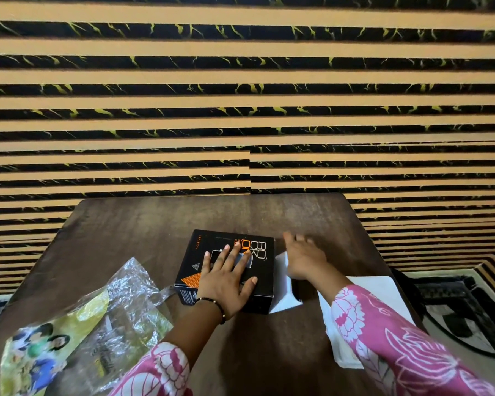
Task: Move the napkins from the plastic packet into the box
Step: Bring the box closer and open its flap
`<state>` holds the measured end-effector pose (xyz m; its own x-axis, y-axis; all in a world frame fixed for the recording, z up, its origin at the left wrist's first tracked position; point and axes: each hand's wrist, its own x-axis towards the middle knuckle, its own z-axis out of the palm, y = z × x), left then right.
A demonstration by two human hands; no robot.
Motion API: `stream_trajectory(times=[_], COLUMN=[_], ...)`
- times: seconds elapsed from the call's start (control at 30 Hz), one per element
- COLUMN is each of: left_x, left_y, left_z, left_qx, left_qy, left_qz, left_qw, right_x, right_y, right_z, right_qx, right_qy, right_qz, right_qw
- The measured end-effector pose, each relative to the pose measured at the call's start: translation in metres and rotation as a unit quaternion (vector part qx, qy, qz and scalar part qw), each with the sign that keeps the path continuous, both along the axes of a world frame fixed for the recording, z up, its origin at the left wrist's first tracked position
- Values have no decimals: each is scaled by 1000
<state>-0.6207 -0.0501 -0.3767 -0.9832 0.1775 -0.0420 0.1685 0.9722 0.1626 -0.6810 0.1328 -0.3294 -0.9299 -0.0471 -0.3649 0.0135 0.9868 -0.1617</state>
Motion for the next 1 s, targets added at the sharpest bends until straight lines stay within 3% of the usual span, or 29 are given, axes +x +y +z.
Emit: stream_trajectory(times=[0.07, 0.3, 0.67, 1.0], left_x=[1, -3, -14, -16], left_y=[0, 2, -3, -4], left_z=[-1, -3, -3, 0], left_qx=[-1, 6, 12, 9], left_qy=[2, 12, 20, 5], left_qz=[0, 11, 27, 33], left_qw=[1000, 1000, 999, 999], right_x=[10, 41, 62, 99], right_y=[14, 17, 38, 3], right_z=[-11, -24, -29, -54], right_qx=[90, 13, -87, -241], right_qy=[28, 159, 134, 35], right_qz=[54, 195, 116, 146], right_qw=[994, 968, 980, 959])
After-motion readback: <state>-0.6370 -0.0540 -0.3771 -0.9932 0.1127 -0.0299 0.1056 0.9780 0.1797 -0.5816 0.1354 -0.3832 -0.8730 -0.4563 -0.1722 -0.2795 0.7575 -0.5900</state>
